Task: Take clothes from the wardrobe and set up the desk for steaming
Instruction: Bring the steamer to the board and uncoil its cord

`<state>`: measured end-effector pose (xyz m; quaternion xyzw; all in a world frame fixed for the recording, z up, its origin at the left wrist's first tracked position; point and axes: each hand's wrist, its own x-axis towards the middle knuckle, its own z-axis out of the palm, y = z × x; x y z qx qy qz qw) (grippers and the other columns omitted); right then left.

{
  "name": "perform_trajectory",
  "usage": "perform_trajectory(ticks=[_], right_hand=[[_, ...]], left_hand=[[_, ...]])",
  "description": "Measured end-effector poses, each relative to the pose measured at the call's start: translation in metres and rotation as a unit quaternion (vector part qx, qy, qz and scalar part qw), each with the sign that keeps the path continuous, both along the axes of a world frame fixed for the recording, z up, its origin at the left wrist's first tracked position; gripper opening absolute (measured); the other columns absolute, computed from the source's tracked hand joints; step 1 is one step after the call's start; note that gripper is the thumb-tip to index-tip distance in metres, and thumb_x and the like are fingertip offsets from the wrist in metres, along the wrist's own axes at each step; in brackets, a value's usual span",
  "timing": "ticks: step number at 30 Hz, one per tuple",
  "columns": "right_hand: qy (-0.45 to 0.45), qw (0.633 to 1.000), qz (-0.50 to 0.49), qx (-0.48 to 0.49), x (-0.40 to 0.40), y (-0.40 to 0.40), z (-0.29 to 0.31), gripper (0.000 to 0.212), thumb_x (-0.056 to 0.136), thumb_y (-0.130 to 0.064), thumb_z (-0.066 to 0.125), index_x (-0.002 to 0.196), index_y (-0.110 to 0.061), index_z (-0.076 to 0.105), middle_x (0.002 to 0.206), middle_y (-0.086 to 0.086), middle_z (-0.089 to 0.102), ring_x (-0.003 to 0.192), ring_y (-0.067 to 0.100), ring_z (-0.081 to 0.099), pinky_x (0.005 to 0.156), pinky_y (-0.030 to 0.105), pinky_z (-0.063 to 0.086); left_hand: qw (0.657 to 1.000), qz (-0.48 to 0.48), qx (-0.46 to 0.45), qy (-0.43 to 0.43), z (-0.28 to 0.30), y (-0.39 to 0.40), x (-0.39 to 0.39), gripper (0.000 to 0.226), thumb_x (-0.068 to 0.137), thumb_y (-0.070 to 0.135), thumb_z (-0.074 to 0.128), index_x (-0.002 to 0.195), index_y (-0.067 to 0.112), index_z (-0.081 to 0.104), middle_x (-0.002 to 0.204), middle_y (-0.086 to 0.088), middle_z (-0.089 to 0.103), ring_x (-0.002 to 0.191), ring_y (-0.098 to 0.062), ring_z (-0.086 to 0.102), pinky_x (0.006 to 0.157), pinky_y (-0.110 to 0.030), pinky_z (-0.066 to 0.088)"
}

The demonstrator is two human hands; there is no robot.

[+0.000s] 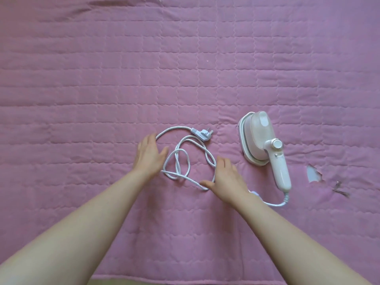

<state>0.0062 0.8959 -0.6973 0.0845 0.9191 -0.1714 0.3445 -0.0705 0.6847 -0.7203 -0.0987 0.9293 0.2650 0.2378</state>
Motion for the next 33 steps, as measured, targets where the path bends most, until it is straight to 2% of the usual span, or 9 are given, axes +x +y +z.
perform_trajectory(ticks=[7,10,13,16,19,22,25,29,33], right_hand=[[0.027,0.996,0.028,0.083,0.008,-0.020,-0.028,0.116,0.073,-0.066,0.064,0.150,-0.003,0.004,0.139,0.009,0.031,0.118,0.031,0.038,0.092,0.045,0.039],[0.024,0.996,0.012,0.081,0.008,-0.025,-0.032,0.106,0.079,-0.051,0.068,0.149,-0.002,0.005,0.137,0.010,0.030,0.118,0.031,0.041,0.090,0.044,0.040],[0.030,0.997,-0.016,0.067,0.008,-0.025,-0.032,0.082,0.084,-0.030,0.063,0.147,-0.007,0.015,0.133,0.011,0.034,0.114,0.034,0.045,0.088,0.044,0.042],[0.045,0.996,-0.070,0.020,0.011,-0.021,-0.033,0.061,0.085,-0.014,0.057,0.140,-0.013,0.031,0.127,0.012,0.040,0.107,0.038,0.048,0.087,0.043,0.042],[0.070,0.991,-0.109,-0.038,0.019,-0.018,-0.036,0.051,0.084,-0.007,0.050,0.134,-0.013,0.044,0.119,0.013,0.048,0.104,0.039,0.052,0.087,0.043,0.042],[0.094,0.984,-0.137,-0.062,0.028,-0.016,-0.039,0.037,0.084,-0.004,0.050,0.120,-0.010,0.057,0.109,0.014,0.059,0.102,0.039,0.055,0.084,0.044,0.044],[0.108,0.977,-0.170,-0.076,0.036,-0.016,-0.039,0.039,0.080,-0.001,0.049,0.114,-0.016,0.061,0.104,0.010,0.062,0.100,0.037,0.057,0.083,0.046,0.046],[0.128,0.968,-0.178,-0.123,0.043,-0.015,-0.032,0.060,0.073,0.009,0.047,0.124,-0.020,0.060,0.109,0.008,0.063,0.103,0.035,0.057,0.088,0.043,0.046],[0.137,0.960,-0.177,-0.165,0.044,-0.005,-0.020,0.065,0.072,0.012,0.047,0.128,-0.018,0.060,0.115,0.007,0.066,0.108,0.029,0.058,0.090,0.033,0.045]], left_hand=[[0.999,0.002,-0.034,-0.021,-0.032,0.011,-0.009,0.075,0.090,0.051,0.053,0.150,0.017,0.024,0.145,-0.012,0.033,0.134,-0.034,0.027,0.112,-0.045,0.025],[0.999,0.011,-0.009,-0.036,-0.039,0.015,0.005,0.060,0.088,0.057,0.050,0.139,0.024,0.043,0.128,-0.011,0.047,0.124,-0.034,0.037,0.105,-0.045,0.033],[0.998,0.011,0.066,-0.015,-0.032,0.025,0.023,0.024,0.087,0.044,0.055,0.093,0.022,0.058,0.088,-0.005,0.059,0.094,-0.032,0.055,0.074,-0.037,0.040],[0.993,0.078,0.076,-0.046,-0.024,0.039,0.037,0.015,0.086,0.029,0.061,0.091,0.016,0.059,0.083,-0.001,0.065,0.085,-0.026,0.059,0.075,-0.036,0.046],[0.952,0.223,0.173,-0.121,-0.021,0.051,0.038,0.010,0.080,0.018,0.063,0.087,0.012,0.059,0.079,-0.005,0.070,0.076,-0.025,0.068,0.079,-0.041,0.056],[0.874,0.322,0.297,-0.211,-0.016,0.069,0.043,0.001,0.084,0.004,0.057,0.083,0.005,0.056,0.072,-0.012,0.064,0.061,-0.025,0.063,0.062,-0.033,0.055],[0.822,0.350,0.351,-0.281,-0.008,0.086,0.050,0.007,0.084,0.004,0.059,0.082,0.002,0.066,0.068,-0.012,0.068,0.070,-0.030,0.068,0.070,-0.037,0.056],[0.812,0.357,0.361,-0.288,-0.013,0.093,0.053,0.036,0.074,0.023,0.077,0.103,0.002,0.071,0.088,-0.013,0.073,0.077,-0.024,0.070,0.074,-0.033,0.055],[0.813,0.390,0.351,-0.253,-0.015,0.103,0.056,0.034,0.069,0.021,0.084,0.094,0.005,0.069,0.079,-0.013,0.068,0.069,-0.026,0.065,0.061,-0.028,0.052]])
